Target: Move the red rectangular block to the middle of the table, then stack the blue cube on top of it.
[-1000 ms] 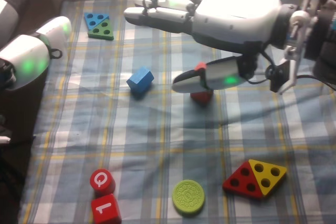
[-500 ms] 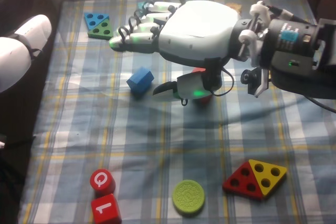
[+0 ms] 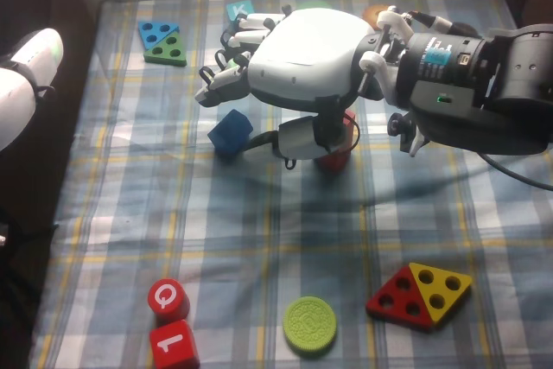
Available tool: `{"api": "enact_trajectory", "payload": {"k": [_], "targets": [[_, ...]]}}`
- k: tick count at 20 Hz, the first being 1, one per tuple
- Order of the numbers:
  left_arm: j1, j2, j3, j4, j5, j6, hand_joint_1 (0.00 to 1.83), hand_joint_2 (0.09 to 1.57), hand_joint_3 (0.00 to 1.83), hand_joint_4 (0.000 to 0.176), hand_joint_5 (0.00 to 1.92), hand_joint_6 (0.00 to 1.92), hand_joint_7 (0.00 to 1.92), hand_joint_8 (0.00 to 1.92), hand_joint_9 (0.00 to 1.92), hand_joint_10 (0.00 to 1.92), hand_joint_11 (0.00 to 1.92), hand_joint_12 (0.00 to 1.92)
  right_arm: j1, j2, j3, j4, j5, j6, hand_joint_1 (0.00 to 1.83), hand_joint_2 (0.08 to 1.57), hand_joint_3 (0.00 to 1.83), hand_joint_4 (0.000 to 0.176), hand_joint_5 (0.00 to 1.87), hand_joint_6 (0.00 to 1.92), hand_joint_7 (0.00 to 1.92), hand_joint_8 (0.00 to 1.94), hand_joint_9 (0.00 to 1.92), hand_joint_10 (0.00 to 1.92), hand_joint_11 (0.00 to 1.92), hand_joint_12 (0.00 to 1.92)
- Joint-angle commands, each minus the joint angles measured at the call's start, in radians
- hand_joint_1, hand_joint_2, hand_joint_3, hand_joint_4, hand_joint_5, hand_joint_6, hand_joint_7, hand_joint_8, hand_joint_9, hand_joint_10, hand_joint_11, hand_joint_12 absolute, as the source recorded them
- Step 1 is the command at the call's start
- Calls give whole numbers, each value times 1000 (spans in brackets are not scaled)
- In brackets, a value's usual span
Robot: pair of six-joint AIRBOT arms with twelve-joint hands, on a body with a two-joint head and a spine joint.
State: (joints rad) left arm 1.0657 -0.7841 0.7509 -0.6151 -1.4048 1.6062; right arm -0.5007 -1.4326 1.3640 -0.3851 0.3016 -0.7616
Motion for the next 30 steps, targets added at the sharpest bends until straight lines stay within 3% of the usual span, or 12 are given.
{"api": "enact_trajectory", "payload": {"k": [1, 5, 8, 9, 10, 12, 13, 16, 21, 25, 27, 30], "targets": [[-5, 3, 3, 35, -125, -8, 796, 1537, 0, 53, 0, 0, 0, 0, 0, 0, 0, 0, 20, -9, 4, 14, 92, -4, 623, 1235, 4, 0, 419, 12, 508, 14, 130, 931, 0, 1401], [-5, 2, 4, 35, -126, -15, 947, 1516, 0, 23, 4, 2, 0, 0, 0, 0, 0, 0, 20, -31, 21, 14, 56, -17, 688, 1224, 0, 1, 483, 43, 592, 41, 201, 993, 0, 1504], [-5, 1, 5, 35, -126, -17, 863, 1523, 0, 32, 0, 0, 0, 0, 0, 0, 0, 0, 20, -41, 31, 14, 40, -17, 829, 1214, 0, 0, 692, 115, 788, 144, 353, 996, 0, 1633], [-5, 0, 5, 35, -126, -18, 859, 1524, 1, 27, 0, 0, 0, 0, 0, 0, 0, 0, 19, -46, 36, 14, 31, -17, 1106, 1184, 0, 25, 835, 949, 854, 941, 514, 1005, 88, 1745], [-5, 0, 6, 36, -126, -21, 876, 1522, 0, 49, 0, 0, 0, 0, 0, 0, 0, 0, 19, -56, 45, 14, 17, -17, 1187, 1164, 0, 21, 872, 1101, 912, 1161, 629, 1155, 213, 1780], [-5, -1, 8, 36, -125, -25, 874, 1519, 0, 44, 0, 0, 0, 0, 0, 0, 0, 0, 19, -61, 50, 15, 14, -11, 1225, 1169, 1, 0, 868, 996, 910, 1331, 647, 1423, 294, 1828], [-5, -1, 8, 36, -125, -25, 872, 1517, 0, 29, 0, 0, 0, 0, 0, 0, 0, 0, 19, -61, 50, 15, 14, -11, 1220, 1200, 5, 0, 801, 1057, 862, 1453, 598, 1616, 261, 1902], [-3, -2, 10, 35, -126, -30, 895, 1508, 0, 35, 0, 0, 0, 0, 0, 0, 0, 0, 19, -61, 49, 15, 16, 1, 1192, 1263, 4, 0, 707, 1140, 747, 1666, 531, 1851, 226, 1920], [1, -4, 13, 32, -126, -37, 828, 1517, 1, 66, 0, 0, 0, 0, 0, 0, 0, 0, 37, -41, 28, -56, 125, 148, 1139, 1292, 3, 0, 659, 1310, 703, 1644, 345, 1706, 54, 1921], [2, -4, 12, 31, -126, -39, 904, 1508, 0, 8, 24, 9, 0, 0, 0, 0, 0, 0, 76, 24, -32, -72, 222, 172, 1108, 1309, 1, 0, 641, 1373, 666, 1647, 351, 1638, 70, 1921], [2, -3, 12, 29, -125, -39, 859, 1511, 0, 33, 13, 2, 0, 0, 0, 0, 0, 0, 86, 58, -58, -72, 264, 180, 1113, 1283, 0, 13, 697, 1366, 687, 1539, 380, 1542, 17, 1921], [3, -3, 10, 27, -124, -39, 829, 1513, 1, 86, 4, 1, 0, 0, 0, 0, 0, 0, 96, 105, -94, -72, 299, 180, 1131, 1271, 3, 0, 766, 1334, 639, 1526, 409, 1451, 73, 1898]]}}
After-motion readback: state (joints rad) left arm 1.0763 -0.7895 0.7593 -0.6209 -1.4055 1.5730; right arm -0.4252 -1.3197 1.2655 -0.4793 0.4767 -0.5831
